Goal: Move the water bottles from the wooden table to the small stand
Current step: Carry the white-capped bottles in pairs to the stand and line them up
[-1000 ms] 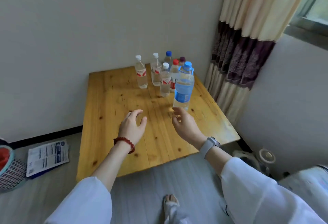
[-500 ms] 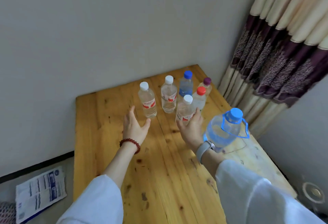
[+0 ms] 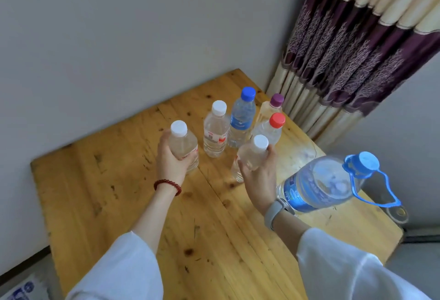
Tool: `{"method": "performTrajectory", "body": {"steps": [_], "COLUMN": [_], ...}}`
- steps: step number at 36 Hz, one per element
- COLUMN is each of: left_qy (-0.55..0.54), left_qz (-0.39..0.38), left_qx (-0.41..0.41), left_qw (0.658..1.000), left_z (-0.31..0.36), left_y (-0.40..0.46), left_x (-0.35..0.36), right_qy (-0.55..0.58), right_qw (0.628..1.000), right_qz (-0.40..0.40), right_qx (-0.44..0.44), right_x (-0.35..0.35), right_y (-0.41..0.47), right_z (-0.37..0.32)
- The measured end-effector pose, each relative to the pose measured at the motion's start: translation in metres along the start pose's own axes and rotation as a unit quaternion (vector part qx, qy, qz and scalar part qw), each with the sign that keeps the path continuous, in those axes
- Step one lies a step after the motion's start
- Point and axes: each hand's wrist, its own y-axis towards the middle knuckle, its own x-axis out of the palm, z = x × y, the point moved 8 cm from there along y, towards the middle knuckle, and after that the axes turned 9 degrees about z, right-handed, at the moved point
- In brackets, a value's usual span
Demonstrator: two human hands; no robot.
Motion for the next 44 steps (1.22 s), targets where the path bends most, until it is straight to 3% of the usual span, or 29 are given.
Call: {"method": "performTrajectory", "body": {"steps": [12,17,21,25,33,38,44], "left_qy": [-0.009,-0.022,-0.004,0.006,-0.031,-0.074,-0.111], "left_qz": [0.014,-0.040,-0.106,-0.172,-0.344,-0.456,-0.573], "left_qx": [0.021,0.031,0.040,0.077,0.165,0.252,0.304], "left_qw": [1.000,0.998,0.994,0.982,0.924,0.850,0.753], "left_z": [0.006,0.011,0.026,0.057,0.144,0.205,0.254], "left_y": [-0.096,-0.161,-0.217,-0.290,-0.505,-0.681,-0.889], "left_x": [-0.044,-0.053,-0.040,-0.011,0.077,0.121,0.148], "right_qy": [-0.016,0.009,0.009,0.000,-0.022,-0.081,-0.151], "right_qw": [0.992,0.986,0.989,0.994,0.984,0.941,0.852], "right_qz": [-0.123,-0.164,-0.144,-0.093,0.137,0.281,0.426], "right_qx": [0.007,0.009,0.032,0.050,0.109,0.172,0.264], "right_x": [-0.037,-0.090,-0.152,-0.242,-0.485,-0.644,-0.803], "right_y": [-0.069,-0.120,-0.151,-0.181,-0.281,-0.378,-0.513], "right_z": [0.009,0.025,0.046,0.084,0.166,0.211,0.256]}}
